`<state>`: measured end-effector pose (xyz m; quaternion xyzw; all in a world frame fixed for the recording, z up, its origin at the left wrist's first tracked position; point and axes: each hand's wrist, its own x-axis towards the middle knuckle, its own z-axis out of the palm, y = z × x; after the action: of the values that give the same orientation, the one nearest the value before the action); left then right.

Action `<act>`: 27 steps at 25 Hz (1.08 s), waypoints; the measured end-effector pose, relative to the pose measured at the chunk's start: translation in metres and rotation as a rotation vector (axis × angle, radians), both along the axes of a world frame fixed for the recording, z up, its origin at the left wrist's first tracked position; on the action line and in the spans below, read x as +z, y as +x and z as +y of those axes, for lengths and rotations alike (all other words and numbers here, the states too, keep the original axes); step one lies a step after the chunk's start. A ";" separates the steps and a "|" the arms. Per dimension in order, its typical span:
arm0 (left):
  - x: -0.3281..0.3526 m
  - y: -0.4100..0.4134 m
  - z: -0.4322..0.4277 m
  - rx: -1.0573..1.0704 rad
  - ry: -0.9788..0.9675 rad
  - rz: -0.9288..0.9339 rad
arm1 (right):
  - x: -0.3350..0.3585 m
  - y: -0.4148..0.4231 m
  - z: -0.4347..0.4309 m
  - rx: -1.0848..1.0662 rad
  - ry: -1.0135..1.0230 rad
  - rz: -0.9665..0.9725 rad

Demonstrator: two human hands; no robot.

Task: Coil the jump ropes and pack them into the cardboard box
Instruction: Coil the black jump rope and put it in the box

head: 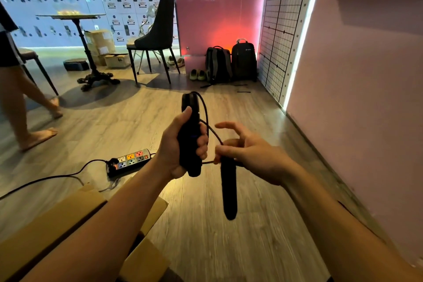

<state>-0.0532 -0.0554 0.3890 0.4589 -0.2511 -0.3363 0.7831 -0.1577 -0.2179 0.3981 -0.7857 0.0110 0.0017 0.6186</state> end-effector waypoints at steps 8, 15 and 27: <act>0.001 0.007 0.000 0.300 -0.037 0.183 | 0.001 -0.004 0.014 0.130 -0.045 0.000; 0.000 0.009 0.006 0.222 -0.009 0.246 | -0.007 -0.003 0.012 0.318 -0.004 0.050; 0.005 0.003 0.006 0.138 -0.175 0.211 | -0.012 0.004 0.056 -0.149 0.510 -0.239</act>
<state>-0.0505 -0.0498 0.3935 0.3671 -0.1634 -0.3047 0.8636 -0.1533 -0.1618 0.3859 -0.5966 -0.0050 -0.1336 0.7913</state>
